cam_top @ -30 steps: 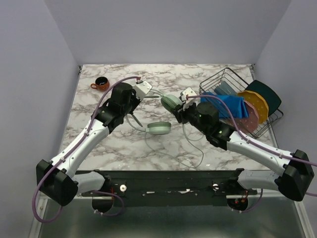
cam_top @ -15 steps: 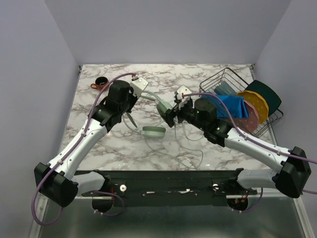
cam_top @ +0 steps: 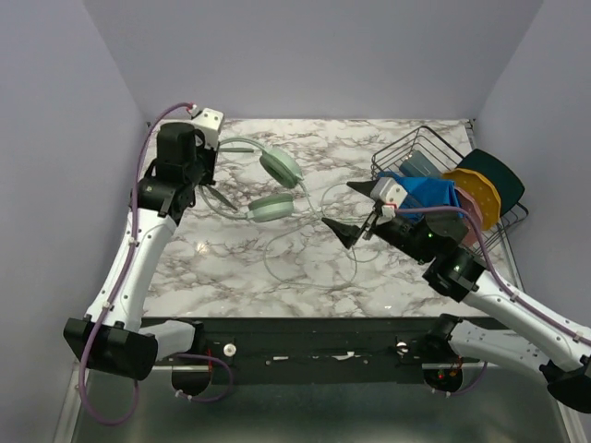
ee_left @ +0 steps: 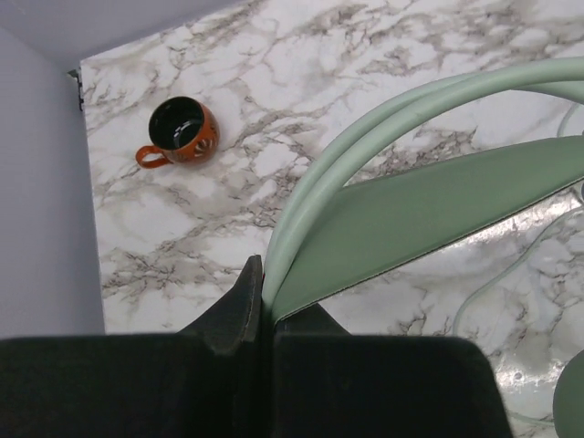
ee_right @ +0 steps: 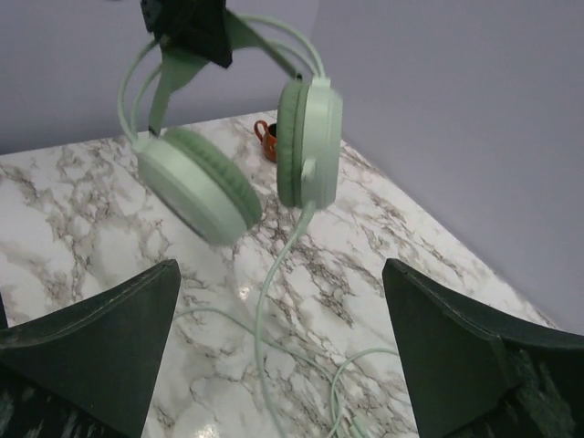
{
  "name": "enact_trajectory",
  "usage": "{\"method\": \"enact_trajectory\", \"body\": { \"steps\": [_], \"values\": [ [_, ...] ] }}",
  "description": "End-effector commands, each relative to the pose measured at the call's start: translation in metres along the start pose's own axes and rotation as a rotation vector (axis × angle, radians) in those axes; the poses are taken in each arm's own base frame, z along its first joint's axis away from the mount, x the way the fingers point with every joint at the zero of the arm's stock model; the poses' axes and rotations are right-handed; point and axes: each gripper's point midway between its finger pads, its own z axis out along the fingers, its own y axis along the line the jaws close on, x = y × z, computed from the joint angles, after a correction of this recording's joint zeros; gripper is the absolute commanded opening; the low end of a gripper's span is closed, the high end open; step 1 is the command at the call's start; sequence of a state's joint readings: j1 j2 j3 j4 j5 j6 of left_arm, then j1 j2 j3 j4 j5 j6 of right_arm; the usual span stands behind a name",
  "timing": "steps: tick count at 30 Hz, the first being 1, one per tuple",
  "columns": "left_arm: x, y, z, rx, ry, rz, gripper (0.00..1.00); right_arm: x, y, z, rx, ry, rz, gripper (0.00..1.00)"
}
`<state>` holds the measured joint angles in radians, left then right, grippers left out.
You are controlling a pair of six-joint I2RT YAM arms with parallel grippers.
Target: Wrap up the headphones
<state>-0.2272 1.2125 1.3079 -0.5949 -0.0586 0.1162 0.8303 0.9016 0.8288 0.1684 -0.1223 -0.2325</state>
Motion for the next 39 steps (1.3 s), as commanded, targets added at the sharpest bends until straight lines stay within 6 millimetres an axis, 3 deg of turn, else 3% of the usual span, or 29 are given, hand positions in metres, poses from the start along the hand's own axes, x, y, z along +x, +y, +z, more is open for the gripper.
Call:
{"method": "enact_trajectory", "body": {
  "steps": [1,6,9,10,13,19,20,30,36,37,39],
  "values": [
    [-0.067,0.011,-0.048,0.021,-0.202,-0.133,0.0,0.07,0.007,-0.019,0.012,0.149,-0.045,1.0],
    [-0.107,0.032,-0.084,-0.035,-0.311,-0.204,0.0,0.118,0.019,-0.038,0.031,0.218,0.03,1.0],
    [-0.125,0.037,-0.1,-0.045,-0.368,-0.225,0.0,0.125,0.019,-0.036,0.079,0.176,0.123,1.0],
    [-0.129,0.038,-0.104,-0.044,-0.379,-0.237,0.0,0.14,0.023,-0.036,0.08,0.206,0.146,1.0],
    [-0.141,0.039,-0.117,-0.042,-0.419,-0.251,0.0,0.153,0.013,-0.033,0.18,0.232,0.224,0.99],
    [-0.153,0.04,-0.132,-0.039,-0.468,-0.27,0.0,0.16,0.018,-0.016,0.201,0.152,0.376,0.95],
    [-0.154,0.04,-0.134,-0.039,-0.476,-0.272,0.0,0.154,0.022,-0.009,0.178,0.121,0.402,0.94],
    [-0.169,0.044,-0.15,-0.045,-0.534,-0.293,0.0,0.189,0.04,0.022,0.169,0.167,0.608,0.74],
    [-0.172,0.045,-0.149,-0.044,-0.541,-0.307,0.0,0.2,0.048,0.033,0.186,0.189,0.608,0.5],
    [-0.171,0.044,-0.149,-0.042,-0.538,-0.306,0.0,0.2,0.048,0.032,0.187,0.183,0.605,0.36],
    [-0.166,0.044,-0.143,-0.045,-0.519,-0.305,0.0,0.197,0.042,0.028,0.208,0.166,0.588,0.19]
  ]
}}
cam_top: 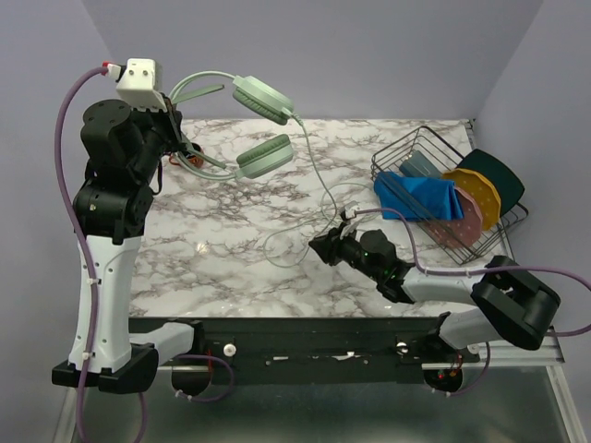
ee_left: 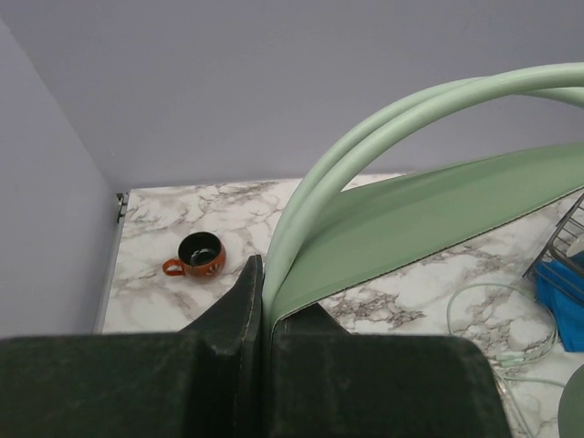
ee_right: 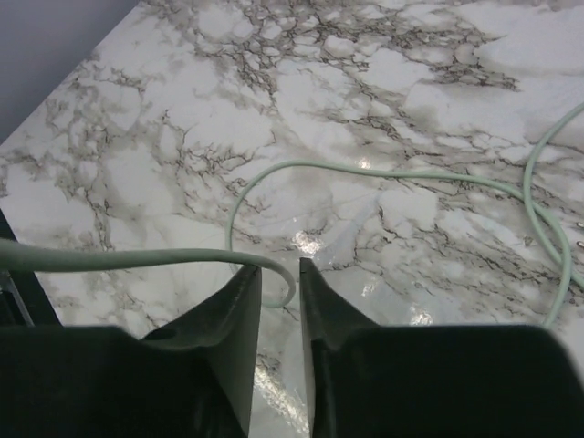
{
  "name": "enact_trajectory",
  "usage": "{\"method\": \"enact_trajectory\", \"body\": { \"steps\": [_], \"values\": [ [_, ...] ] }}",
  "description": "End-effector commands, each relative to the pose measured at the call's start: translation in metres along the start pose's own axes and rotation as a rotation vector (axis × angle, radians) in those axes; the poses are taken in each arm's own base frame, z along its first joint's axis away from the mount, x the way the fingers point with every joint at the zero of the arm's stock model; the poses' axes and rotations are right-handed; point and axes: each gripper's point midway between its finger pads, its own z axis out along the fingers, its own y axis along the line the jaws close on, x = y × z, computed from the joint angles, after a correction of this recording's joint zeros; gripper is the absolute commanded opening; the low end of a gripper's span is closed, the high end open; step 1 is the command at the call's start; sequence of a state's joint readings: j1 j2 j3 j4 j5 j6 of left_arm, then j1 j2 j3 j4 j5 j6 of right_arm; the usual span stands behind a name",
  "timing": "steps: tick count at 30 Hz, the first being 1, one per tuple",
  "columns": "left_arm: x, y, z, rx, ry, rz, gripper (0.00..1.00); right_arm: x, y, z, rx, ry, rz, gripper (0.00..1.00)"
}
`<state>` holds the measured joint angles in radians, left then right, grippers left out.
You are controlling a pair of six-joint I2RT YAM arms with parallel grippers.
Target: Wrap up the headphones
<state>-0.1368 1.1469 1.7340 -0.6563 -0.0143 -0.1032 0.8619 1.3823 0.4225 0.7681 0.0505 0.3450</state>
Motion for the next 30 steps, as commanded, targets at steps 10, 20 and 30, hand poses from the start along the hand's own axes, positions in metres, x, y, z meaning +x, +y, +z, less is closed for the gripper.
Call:
{"method": "enact_trajectory", "body": {
  "steps": [10,20,30],
  "values": [
    [0.074,0.032,0.049,-0.12,0.126,0.133,0.0,-0.063,-0.032,-0.061,0.273,0.11,-0.248,0.01],
    [0.175,-0.008,0.09,-0.067,0.34,0.375,0.0,-0.16,-0.053,-0.121,0.51,0.17,-0.548,0.01],
    [0.224,-0.107,0.063,0.263,0.402,0.619,0.0,-0.231,-0.026,-0.097,0.442,0.077,-0.73,0.0]
  ]
}}
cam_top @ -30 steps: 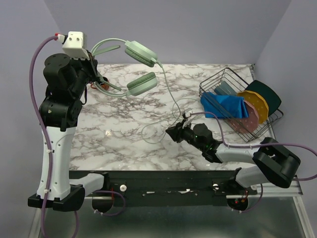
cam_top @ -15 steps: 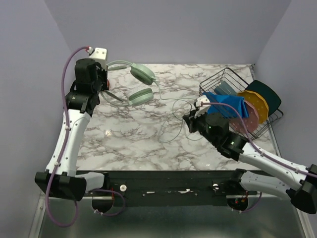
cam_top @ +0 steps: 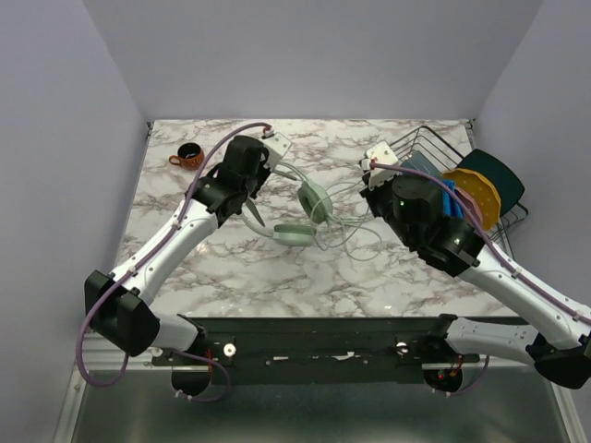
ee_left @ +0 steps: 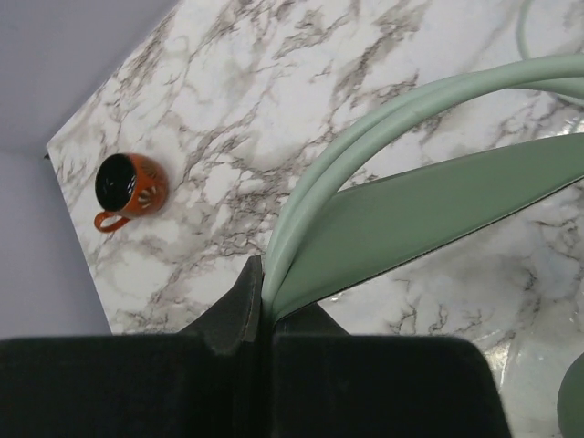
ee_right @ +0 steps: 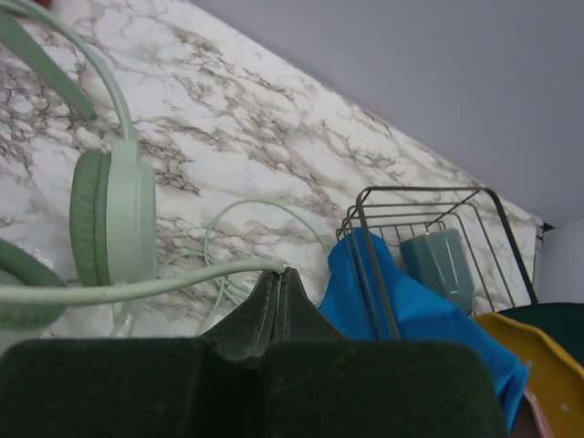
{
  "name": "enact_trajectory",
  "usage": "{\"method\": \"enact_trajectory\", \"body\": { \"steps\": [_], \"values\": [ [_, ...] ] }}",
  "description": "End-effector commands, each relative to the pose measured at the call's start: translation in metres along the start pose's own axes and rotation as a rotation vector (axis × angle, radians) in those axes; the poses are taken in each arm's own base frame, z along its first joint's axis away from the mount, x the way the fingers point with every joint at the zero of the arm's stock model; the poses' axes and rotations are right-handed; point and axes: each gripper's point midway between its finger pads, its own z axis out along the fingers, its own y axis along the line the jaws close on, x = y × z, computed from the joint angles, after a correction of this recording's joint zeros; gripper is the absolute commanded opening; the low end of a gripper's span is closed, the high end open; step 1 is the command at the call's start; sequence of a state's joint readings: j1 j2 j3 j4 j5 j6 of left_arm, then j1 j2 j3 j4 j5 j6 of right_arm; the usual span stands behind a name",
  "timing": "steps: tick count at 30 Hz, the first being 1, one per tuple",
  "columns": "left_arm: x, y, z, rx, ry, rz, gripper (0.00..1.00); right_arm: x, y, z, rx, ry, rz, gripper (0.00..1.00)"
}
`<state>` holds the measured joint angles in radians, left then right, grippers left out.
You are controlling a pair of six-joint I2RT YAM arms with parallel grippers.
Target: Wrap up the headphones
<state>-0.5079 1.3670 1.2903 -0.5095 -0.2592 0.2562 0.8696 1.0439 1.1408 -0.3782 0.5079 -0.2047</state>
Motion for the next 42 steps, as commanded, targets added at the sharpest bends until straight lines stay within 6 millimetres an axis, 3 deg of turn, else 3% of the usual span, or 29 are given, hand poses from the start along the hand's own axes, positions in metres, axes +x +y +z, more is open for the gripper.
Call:
{"method": "enact_trajectory", "body": {
  "steps": [1,6,11,19,20,26,31,36,38,42],
  "values": [
    [-0.017,-0.032,-0.016,0.069,-0.07,0.127,0.0,-0.029,-0.004,0.009,-0.01,-0.024,-0.17,0.01],
    [-0.024,-0.074,-0.038,0.26,-0.124,0.163,0.0,-0.038,-0.005,0.031,0.009,0.003,-0.214,0.01],
    [-0.033,-0.091,-0.071,0.4,-0.193,0.166,0.0,-0.039,-0.013,0.054,0.011,0.028,-0.148,0.01],
    [-0.043,-0.114,-0.115,0.599,-0.3,0.163,0.0,-0.032,-0.008,0.1,-0.055,0.088,-0.047,0.01],
    [-0.043,-0.115,-0.117,0.607,-0.307,0.163,0.0,-0.033,0.002,0.102,-0.116,0.077,0.005,0.01],
    [-0.043,-0.117,-0.121,0.623,-0.312,0.161,0.0,-0.03,0.01,0.114,-0.153,0.098,0.046,0.01],
    [-0.051,-0.124,-0.144,0.703,-0.38,0.153,0.0,-0.012,0.013,0.12,-0.172,0.135,0.05,0.0],
    [-0.073,-0.121,-0.162,0.728,-0.413,0.056,0.0,-0.004,0.042,0.123,-0.301,0.109,0.105,0.01],
    [-0.08,-0.115,-0.164,0.718,-0.421,0.018,0.0,-0.013,0.053,0.124,-0.356,0.047,0.135,0.13],
    [-0.1,-0.097,-0.173,0.706,-0.449,-0.109,0.0,-0.006,0.07,0.127,-0.418,0.0,0.16,0.29]
  ]
}}
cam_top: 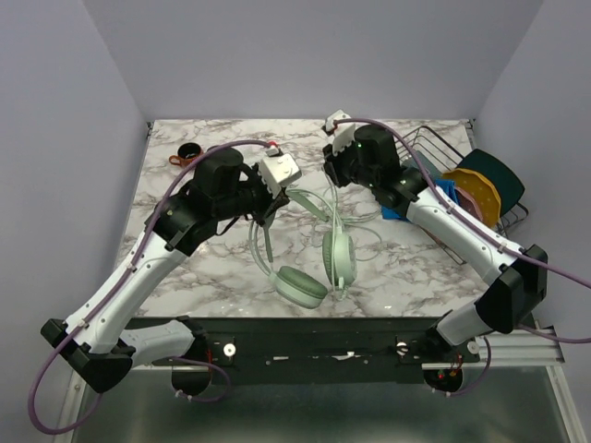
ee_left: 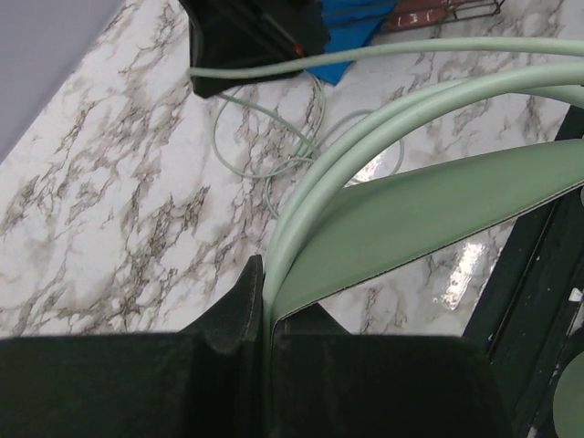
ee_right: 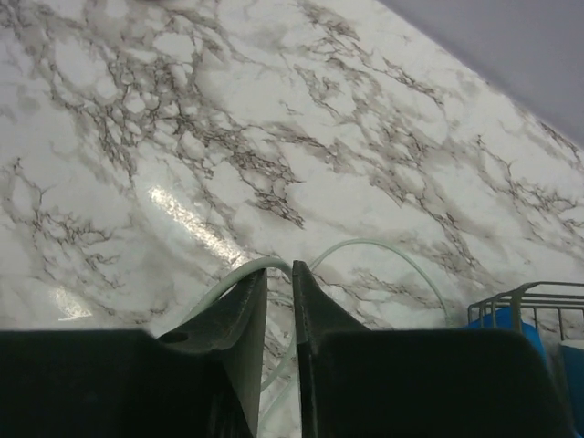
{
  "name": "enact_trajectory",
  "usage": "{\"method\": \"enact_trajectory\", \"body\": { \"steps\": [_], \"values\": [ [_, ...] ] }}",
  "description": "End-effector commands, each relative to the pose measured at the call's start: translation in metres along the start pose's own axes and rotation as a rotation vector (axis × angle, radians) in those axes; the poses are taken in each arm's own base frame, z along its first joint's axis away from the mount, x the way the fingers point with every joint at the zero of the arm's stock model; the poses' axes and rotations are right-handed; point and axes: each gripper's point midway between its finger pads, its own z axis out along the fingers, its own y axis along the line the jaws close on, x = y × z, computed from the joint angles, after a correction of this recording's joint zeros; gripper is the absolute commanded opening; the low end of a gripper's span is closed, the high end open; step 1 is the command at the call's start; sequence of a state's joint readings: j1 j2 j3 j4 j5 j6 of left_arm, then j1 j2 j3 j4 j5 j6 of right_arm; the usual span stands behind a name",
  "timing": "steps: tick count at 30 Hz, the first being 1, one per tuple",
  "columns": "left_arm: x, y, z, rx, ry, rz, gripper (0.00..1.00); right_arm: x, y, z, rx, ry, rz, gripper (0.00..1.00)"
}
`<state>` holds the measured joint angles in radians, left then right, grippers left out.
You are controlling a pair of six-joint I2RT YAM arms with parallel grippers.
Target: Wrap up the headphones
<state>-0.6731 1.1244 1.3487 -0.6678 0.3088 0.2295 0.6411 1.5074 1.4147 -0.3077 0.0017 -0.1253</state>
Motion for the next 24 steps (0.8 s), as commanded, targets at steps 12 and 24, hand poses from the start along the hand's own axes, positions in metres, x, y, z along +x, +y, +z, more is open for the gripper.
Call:
{"method": "enact_trajectory", "body": {
  "steps": [12,24],
  "values": [
    [-0.093,0.061,-0.07,-0.239,-0.317,-0.35,0.0,0.025,0.05,0.041,-0.242,-0.112,0.165,0.53],
    [-0.123,0.107,-0.114,-0.483,-0.432,-0.438,0.0,0.078,0.069,0.058,-0.278,-0.087,0.339,0.54]
  ]
}}
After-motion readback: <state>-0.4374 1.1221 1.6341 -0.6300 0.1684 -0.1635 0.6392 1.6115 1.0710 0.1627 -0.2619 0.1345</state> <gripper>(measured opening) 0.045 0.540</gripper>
